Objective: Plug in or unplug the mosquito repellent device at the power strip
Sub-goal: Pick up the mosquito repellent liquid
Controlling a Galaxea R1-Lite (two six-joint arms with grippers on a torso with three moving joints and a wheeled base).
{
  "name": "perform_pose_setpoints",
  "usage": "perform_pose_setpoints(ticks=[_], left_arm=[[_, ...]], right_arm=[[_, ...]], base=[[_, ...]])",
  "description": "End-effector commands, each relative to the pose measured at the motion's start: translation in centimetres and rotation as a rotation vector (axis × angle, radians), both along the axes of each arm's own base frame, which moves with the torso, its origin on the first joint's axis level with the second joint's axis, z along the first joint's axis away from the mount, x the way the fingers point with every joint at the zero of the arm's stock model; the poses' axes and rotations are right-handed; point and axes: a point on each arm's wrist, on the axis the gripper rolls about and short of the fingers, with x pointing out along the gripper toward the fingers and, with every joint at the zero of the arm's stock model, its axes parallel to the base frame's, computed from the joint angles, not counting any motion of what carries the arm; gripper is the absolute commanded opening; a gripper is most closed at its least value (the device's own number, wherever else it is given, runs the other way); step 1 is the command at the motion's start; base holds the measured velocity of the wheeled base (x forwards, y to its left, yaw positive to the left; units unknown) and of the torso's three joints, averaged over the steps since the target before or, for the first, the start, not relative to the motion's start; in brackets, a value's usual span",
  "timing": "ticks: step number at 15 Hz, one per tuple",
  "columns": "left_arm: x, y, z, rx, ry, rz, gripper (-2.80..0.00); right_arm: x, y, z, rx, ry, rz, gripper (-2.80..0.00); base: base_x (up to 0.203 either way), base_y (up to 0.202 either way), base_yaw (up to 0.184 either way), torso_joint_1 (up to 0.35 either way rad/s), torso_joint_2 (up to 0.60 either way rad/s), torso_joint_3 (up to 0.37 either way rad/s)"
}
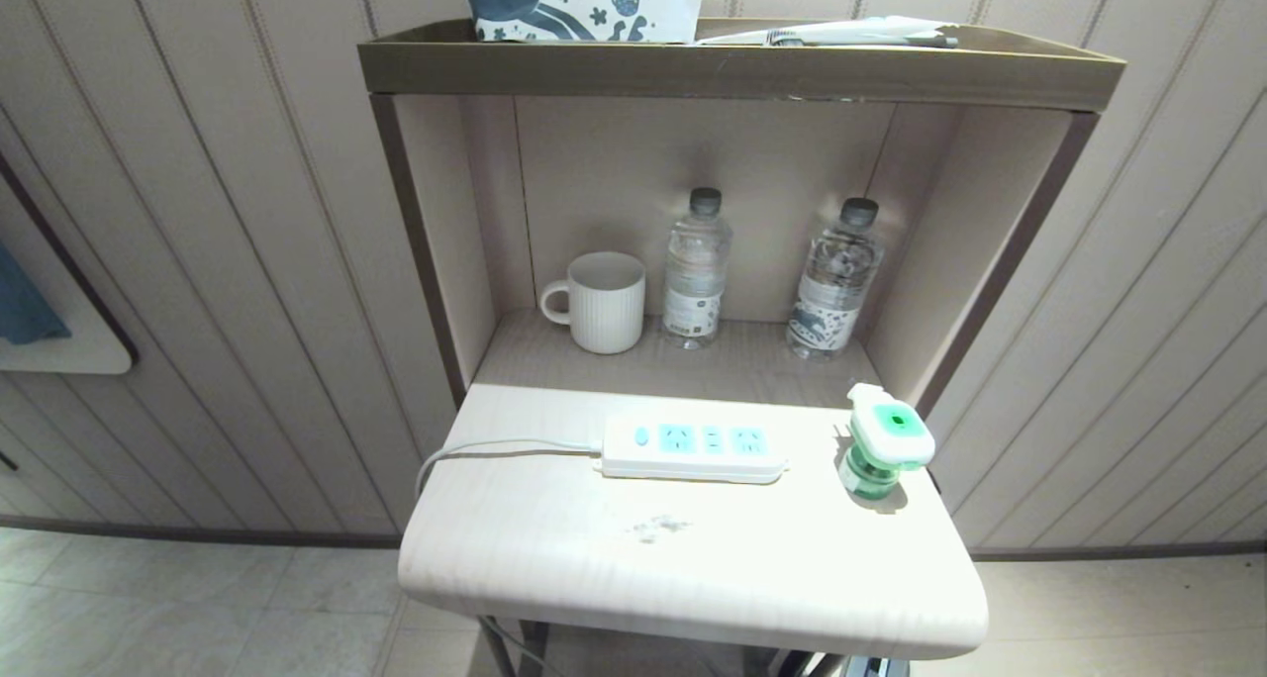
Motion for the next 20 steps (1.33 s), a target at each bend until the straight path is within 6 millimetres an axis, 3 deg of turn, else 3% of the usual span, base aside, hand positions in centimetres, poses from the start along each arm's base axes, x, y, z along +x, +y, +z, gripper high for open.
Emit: perform_pose_setpoints(ticks=[1,3,5,8,12,14,17,20], left_arm=[[0.0,0.0,0.0,0.000,0.000,0.001,-2.80],[0.0,0.0,0.0,0.000,0.000,0.001,-2.80],[0.0,0.0,0.0,0.000,0.000,0.001,-2.80],[0.0,0.0,0.0,0.000,0.000,0.001,-2.80],[0.0,0.0,0.0,0.000,0.000,0.001,-2.80],[0.0,0.0,0.0,0.000,0.000,0.001,-2.80],[0.0,0.0,0.0,0.000,0.000,0.001,-2.80],[0.0,0.0,0.0,0.000,0.000,0.001,-2.80]], right_arm=[[1.1,0.0,4.9,0.013,0.014,0.005,-2.80],[2.4,0.1,8.5,0.032,0.027,0.037,-2.80],[5.0,0.3,11.6,0.063,0.083,0.117,-2.80],[8.8,0.9,14.6,0.154,0.297,0.300,-2.80],[11.5,3.0,13.7,0.240,0.747,0.451,-2.80],[12.8,4.4,13.0,0.203,0.867,0.442,-2.80],[13.7,6.3,12.8,0.142,0.833,0.332,-2.80],[12.7,9.7,12.6,0.027,0.642,0.270,-2.80]], base=[[0.000,0.000,0.000,0.000,0.00,0.000],[0.000,0.000,0.000,0.000,0.00,0.000],[0.000,0.000,0.000,0.000,0.00,0.000],[0.000,0.000,0.000,0.000,0.00,0.000],[0.000,0.000,0.000,0.000,0.00,0.000],[0.000,0.000,0.000,0.000,0.00,0.000],[0.000,0.000,0.000,0.000,0.00,0.000],[0.000,0.000,0.000,0.000,0.00,0.000]])
